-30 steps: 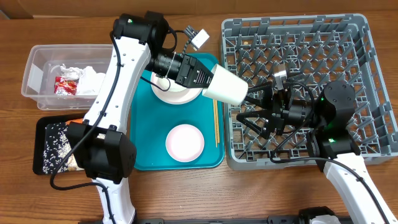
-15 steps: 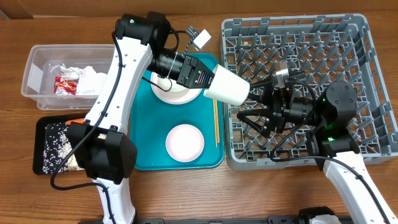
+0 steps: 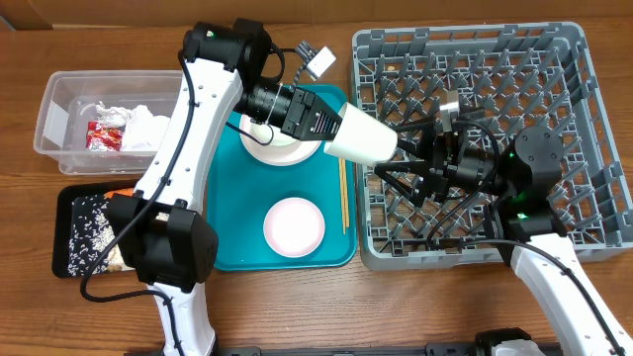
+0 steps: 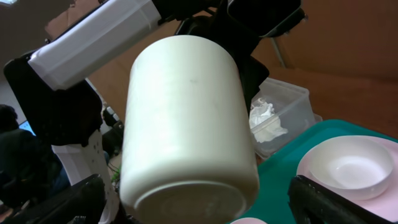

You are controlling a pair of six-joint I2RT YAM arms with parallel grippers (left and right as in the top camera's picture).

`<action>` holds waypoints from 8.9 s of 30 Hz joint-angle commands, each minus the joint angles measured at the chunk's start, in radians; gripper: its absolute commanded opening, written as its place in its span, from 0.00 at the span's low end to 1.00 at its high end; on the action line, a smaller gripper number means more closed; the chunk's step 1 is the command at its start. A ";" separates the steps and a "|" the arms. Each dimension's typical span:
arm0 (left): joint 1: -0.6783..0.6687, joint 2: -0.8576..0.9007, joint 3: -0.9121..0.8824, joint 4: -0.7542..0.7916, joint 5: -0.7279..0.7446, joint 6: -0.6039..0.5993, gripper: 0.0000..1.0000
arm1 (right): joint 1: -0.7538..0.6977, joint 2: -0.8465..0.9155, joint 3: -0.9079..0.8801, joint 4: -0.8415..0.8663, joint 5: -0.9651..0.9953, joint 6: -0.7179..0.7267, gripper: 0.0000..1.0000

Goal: Sort waste into correct bins and load items into the dishwasher
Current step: 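Grasp the white cup with the right gripper from the left gripper, then carry the cup right over the dish rack and lower it, then open the right gripper to release the cup and raise it, then grasp the pink bowl rim with the left gripper and lift it, then grasp the pink bowl with the right gripper from the left gripper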

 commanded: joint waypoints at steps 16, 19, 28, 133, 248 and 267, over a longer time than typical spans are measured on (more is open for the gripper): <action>-0.009 0.003 0.014 0.011 0.011 0.045 0.07 | 0.095 0.011 0.023 0.144 0.002 -0.002 0.85; -0.009 0.003 0.014 0.011 0.010 0.045 0.07 | 0.095 0.011 0.023 0.144 0.002 -0.001 0.81; -0.008 0.003 0.014 0.017 -0.016 0.044 0.21 | 0.094 0.011 0.023 0.140 0.019 -0.002 0.55; 0.110 0.003 0.014 0.177 -0.569 -0.380 0.31 | -0.279 0.309 0.681 -1.892 1.076 -0.299 0.24; -0.053 -0.263 -0.311 0.235 -1.131 -0.772 0.08 | 0.343 0.340 0.832 -1.679 0.937 -0.237 0.85; -0.052 -0.263 -0.311 0.232 -1.052 -0.726 0.04 | 0.479 0.470 0.832 -1.532 1.053 -0.180 0.48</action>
